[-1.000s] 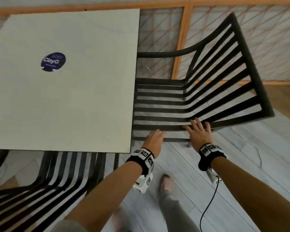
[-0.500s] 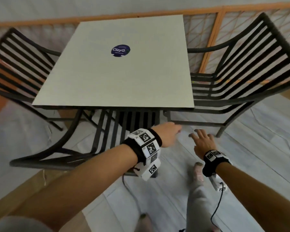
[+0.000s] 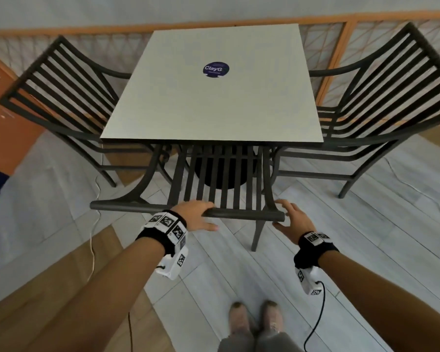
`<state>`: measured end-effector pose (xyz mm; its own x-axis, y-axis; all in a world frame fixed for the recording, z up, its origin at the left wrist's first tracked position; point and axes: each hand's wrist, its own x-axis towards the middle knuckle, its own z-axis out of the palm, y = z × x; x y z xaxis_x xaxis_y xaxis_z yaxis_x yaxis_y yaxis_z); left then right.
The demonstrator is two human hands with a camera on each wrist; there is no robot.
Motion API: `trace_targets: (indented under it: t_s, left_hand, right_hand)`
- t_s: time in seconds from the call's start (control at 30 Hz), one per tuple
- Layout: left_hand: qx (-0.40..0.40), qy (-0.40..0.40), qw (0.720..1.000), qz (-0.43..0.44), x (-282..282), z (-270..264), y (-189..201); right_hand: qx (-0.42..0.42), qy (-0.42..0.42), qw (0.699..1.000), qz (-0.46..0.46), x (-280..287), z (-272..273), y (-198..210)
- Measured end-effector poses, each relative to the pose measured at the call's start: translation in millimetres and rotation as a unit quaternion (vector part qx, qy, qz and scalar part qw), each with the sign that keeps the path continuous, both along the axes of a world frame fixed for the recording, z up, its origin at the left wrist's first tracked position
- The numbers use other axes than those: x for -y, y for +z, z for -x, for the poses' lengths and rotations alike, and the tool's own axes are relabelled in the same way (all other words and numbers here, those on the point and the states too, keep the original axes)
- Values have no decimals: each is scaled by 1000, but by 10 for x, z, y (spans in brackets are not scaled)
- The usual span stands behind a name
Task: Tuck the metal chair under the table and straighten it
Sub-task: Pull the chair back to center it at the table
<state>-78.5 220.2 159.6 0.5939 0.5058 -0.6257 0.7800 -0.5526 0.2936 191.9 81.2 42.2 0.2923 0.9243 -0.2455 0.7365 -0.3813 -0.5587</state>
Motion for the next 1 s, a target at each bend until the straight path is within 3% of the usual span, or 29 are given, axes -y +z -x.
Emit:
trace_targets:
  t_s: [0.13,0.4,0.83,1.0]
  left_hand:
    - [12,70,990,-118,-72,428,-115]
    - [15,119,973,-198,94,438,-291]
    - [44,130,975,-174,89,465,-316]
    - [51,145,965,-212,205,460,-368]
  right_hand:
    - [-32,31,998,-48,-176,125,151]
    - [-58,-9,997,-59,-68,184,128]
    - [-67,-18,997,-35,-27,212,218]
    - [-69,5,997,-43,91,217,380]
